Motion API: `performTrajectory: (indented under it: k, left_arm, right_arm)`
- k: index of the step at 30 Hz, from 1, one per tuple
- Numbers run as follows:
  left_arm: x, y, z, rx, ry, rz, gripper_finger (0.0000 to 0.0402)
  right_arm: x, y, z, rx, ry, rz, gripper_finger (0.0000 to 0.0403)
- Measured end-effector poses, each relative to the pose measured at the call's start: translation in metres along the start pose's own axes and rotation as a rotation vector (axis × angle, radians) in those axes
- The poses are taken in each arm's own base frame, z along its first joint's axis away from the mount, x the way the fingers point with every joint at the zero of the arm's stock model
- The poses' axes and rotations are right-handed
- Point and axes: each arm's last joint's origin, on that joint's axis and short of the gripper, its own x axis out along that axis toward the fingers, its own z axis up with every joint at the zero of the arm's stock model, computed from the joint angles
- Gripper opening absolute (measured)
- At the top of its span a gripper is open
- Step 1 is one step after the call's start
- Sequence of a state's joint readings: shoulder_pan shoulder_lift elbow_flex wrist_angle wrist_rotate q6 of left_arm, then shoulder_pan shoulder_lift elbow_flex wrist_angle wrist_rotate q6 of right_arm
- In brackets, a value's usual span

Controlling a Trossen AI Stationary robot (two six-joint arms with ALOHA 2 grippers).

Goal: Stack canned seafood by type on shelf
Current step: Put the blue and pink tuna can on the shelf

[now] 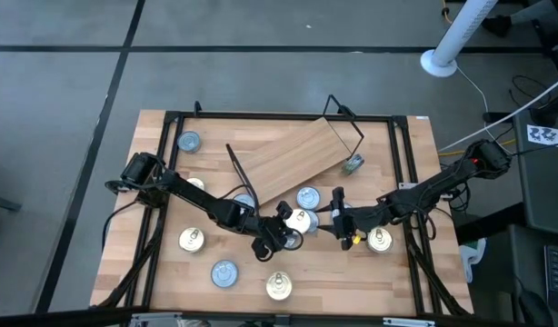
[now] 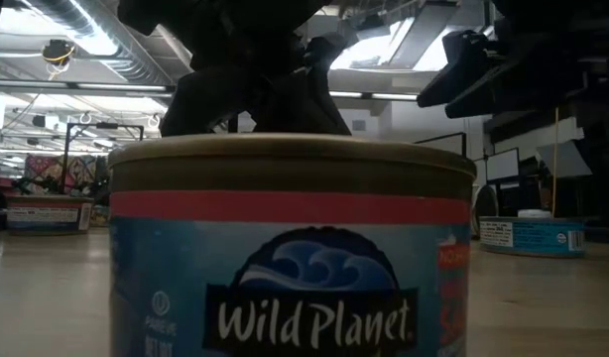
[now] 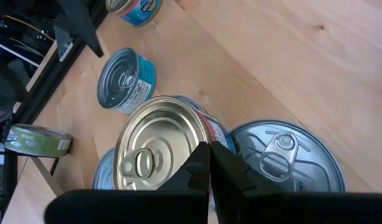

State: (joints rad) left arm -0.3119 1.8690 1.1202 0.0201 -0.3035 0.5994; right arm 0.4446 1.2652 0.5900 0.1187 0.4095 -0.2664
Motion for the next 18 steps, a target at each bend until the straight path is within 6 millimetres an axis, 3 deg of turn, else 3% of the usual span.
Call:
performTrajectory:
  k: [8,18]
  left_arm:
    - [0.0,0.003,0.004,-0.018,-0.037,0.026,0.0]
    - [0.0,0.005,0.004,-0.099,-0.049,0.034,0.0]
  right_arm:
    - [-0.001,0.003,-0.012,-0.134,0.114,0.053,0.0232]
    - [-0.001,0.005,-0.012,-0.233,0.099,0.112,0.0232]
